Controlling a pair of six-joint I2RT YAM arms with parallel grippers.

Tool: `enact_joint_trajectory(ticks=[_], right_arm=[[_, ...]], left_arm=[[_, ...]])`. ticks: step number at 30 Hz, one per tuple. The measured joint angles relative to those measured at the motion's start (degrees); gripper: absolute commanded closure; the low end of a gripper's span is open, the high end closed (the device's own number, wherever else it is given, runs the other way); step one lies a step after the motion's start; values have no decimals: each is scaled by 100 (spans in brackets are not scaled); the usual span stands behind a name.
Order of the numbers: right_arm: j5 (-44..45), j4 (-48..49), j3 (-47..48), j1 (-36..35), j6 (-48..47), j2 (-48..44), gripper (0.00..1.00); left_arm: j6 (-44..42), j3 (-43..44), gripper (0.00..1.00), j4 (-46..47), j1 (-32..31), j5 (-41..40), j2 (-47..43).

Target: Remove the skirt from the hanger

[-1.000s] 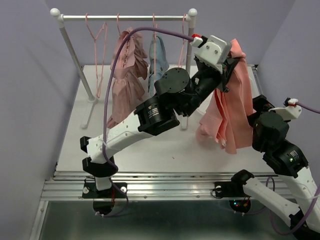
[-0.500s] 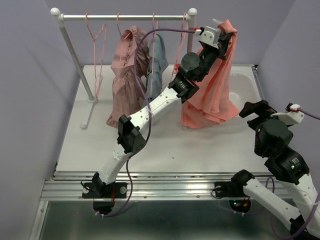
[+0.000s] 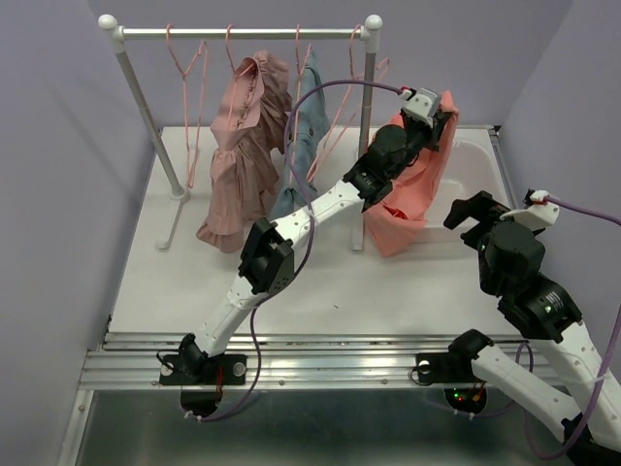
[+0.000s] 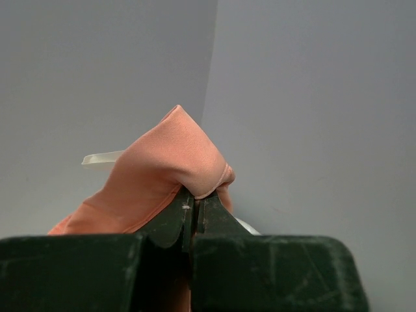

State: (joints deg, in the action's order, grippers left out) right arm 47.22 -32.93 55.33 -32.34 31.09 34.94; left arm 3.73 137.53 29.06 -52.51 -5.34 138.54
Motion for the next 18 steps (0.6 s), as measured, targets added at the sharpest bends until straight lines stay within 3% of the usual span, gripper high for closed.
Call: enact_joint_trajectory(ticks=[13,15,18], right_arm=[[-122,0,0,0,4,28,0],[-127,-7,0,0,22,9,0],[-155,-7,0,0,48,-90,0]], left_arm=[[111,-894,100,-66,-2,188,-767],[111,-1130,92,-131,-11,258,-1058],[87,-1742,100,-282,-70,321,-1742]])
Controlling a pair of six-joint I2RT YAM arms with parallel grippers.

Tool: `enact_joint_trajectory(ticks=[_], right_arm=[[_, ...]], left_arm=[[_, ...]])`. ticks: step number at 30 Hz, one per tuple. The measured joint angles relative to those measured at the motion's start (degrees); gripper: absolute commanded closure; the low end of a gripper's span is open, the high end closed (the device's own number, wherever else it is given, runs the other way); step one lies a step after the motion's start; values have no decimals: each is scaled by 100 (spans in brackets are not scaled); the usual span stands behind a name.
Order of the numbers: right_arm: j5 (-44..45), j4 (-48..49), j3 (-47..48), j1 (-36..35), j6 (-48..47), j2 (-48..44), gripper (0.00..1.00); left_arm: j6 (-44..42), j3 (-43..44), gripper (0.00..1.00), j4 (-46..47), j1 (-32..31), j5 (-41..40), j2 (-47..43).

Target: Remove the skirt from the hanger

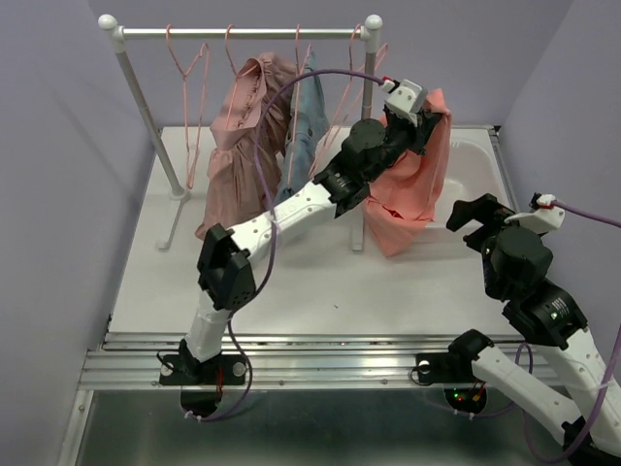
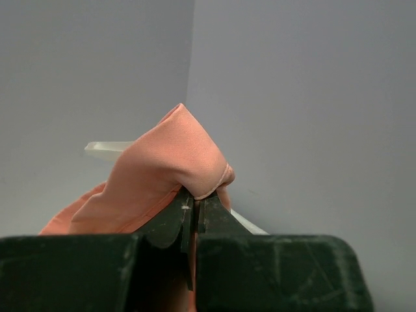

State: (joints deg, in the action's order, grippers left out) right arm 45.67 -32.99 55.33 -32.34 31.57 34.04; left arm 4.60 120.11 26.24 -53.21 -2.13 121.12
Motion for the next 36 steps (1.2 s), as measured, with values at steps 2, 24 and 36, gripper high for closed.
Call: enact_joint_trajectory(ticks=[2,24,36], right_arm=[[-46,0,0,0,15,-116,0],[-966,-144,-26,0,256,48,0],[-1327,-494,-173,0,654,597,0]], left_arm=[[9,-704,100,-52,-96,-24,-649],[2586,-7622,1,-2100,-1961,-1637,-5890],[3821,-7945,1,-3377,-2057,-2166,-7311]])
